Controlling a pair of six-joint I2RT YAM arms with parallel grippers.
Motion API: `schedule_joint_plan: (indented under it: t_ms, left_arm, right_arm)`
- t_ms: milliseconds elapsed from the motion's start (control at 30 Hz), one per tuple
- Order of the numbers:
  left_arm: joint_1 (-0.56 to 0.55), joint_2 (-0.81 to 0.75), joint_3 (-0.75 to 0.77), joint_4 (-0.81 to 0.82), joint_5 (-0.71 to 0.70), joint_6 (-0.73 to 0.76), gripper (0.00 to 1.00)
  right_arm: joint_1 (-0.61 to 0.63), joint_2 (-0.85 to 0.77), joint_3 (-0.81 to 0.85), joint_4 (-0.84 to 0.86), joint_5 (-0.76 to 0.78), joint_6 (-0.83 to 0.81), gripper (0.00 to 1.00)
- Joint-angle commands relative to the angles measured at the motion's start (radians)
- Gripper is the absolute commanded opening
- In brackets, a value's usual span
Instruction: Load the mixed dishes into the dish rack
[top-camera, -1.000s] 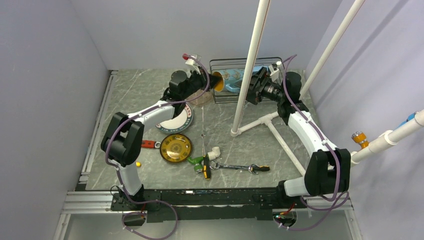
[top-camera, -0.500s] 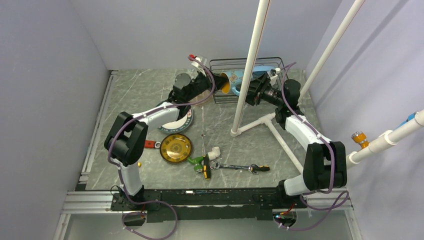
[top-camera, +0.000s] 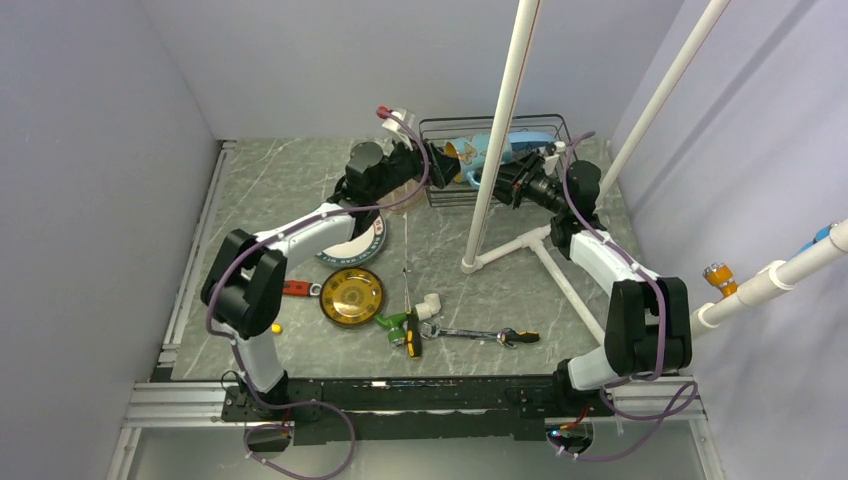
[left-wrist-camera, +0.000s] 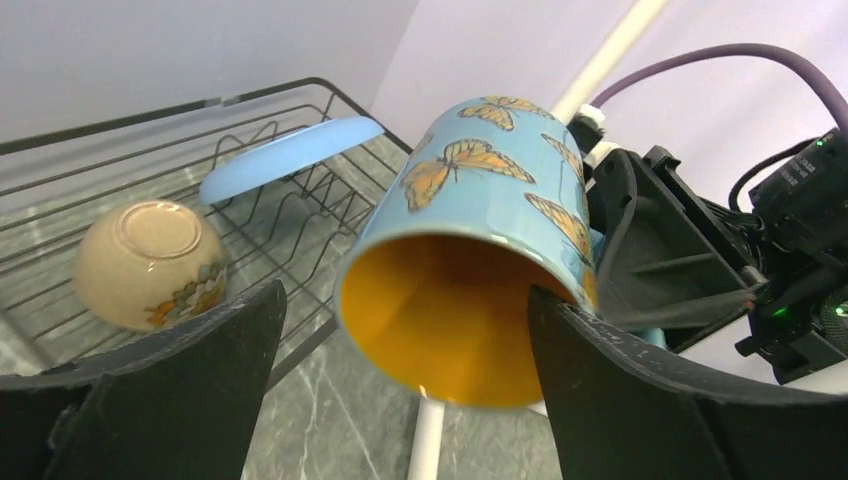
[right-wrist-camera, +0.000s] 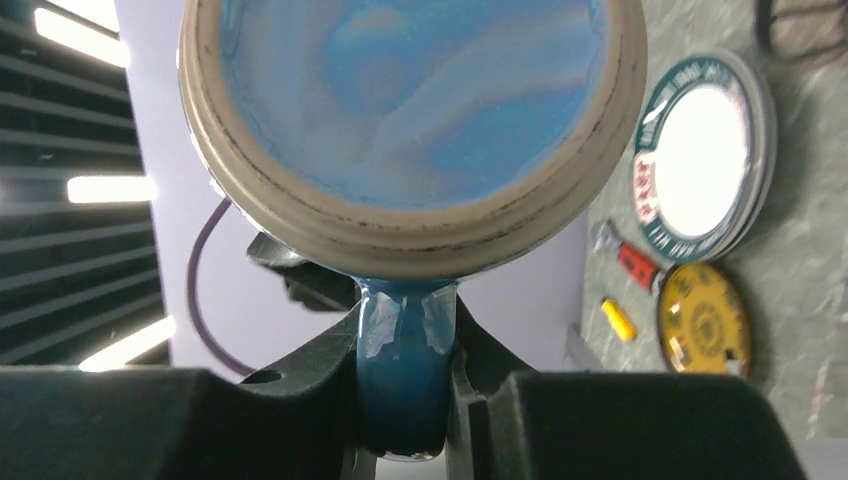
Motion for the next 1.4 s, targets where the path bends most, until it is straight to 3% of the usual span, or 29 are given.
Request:
schedule_joint_plan:
  t_ms: [0, 133, 300, 600, 933, 1367]
  left_arm:
    - [0.011, -0.149, 0.005, -0.158, -0.099, 0.060, 0.99]
    - [0.078, -0.244, -0.037, -0.360, -0.175, 0.064, 0.99]
    - [0.211, -0.370, -0.052, -0.646, -0.132, 0.091, 0.99]
    - [0.258, -0.557, -0.078, -0.889, -0.283, 0.377, 0.99]
    - [0.256, -0.623, -0.111, -0.952, -0.343, 0.463, 0.99]
    - [0.256, -0.657, -0.149, -0.917, -0.354, 0.471, 0.99]
  right_arm:
    - [-0.020, -0.030, 0.090, 0.021, 0.134, -0.149, 0.00]
    - [-0.041, 0.034, 0.219, -0.110, 0.158, -0.258, 0.00]
    - [-0.038, 0.140, 0.436, -0.418, 0.201, -0.579, 0.00]
    - [-0.007, 0.397, 0.799, -0.726, 0.170, -1.027, 0.00]
    - [0.052, 0.636, 1.110, -1.021, 0.188, -1.202, 0.00]
    - [0.084, 0.726, 1.149, -1.082, 0.322, -1.311, 0.00]
